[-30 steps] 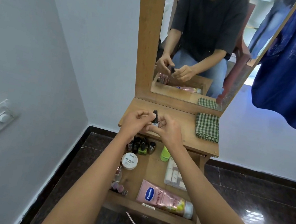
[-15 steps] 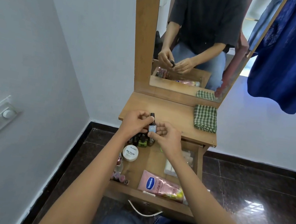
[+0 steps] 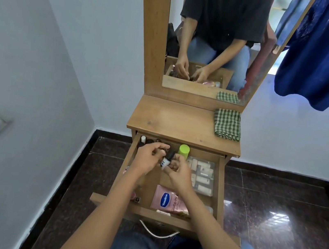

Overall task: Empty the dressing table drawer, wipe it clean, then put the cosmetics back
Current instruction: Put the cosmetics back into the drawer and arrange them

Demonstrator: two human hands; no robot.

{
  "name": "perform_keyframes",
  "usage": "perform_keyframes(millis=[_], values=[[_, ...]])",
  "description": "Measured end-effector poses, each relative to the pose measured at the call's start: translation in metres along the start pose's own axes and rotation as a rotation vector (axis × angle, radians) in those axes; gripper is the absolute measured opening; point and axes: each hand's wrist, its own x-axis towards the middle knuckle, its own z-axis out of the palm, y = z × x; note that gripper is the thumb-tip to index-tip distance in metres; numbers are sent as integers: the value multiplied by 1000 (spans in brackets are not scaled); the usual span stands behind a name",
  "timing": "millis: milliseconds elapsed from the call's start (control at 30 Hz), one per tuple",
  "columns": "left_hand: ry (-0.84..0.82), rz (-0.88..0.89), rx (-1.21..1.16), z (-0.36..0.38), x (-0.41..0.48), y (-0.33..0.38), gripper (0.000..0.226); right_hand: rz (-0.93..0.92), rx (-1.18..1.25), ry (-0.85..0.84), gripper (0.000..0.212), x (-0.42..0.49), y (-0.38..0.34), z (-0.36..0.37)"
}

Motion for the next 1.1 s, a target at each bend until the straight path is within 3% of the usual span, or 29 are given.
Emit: perform_keyframes(millis=[300, 667, 900, 1100], values=[[-82, -56, -69, 1, 6, -5, 28, 102, 105, -112, 36, 8, 7, -8], [-67, -109, -65, 8, 7, -4, 27, 2, 27, -205, 44, 11, 9, -14], [11, -69, -47, 12, 6, -8, 16, -2, 53, -117, 34, 12, 16, -10], [-5, -81, 92, 15, 4, -15, 34, 26, 116, -36, 36, 12, 14, -11]])
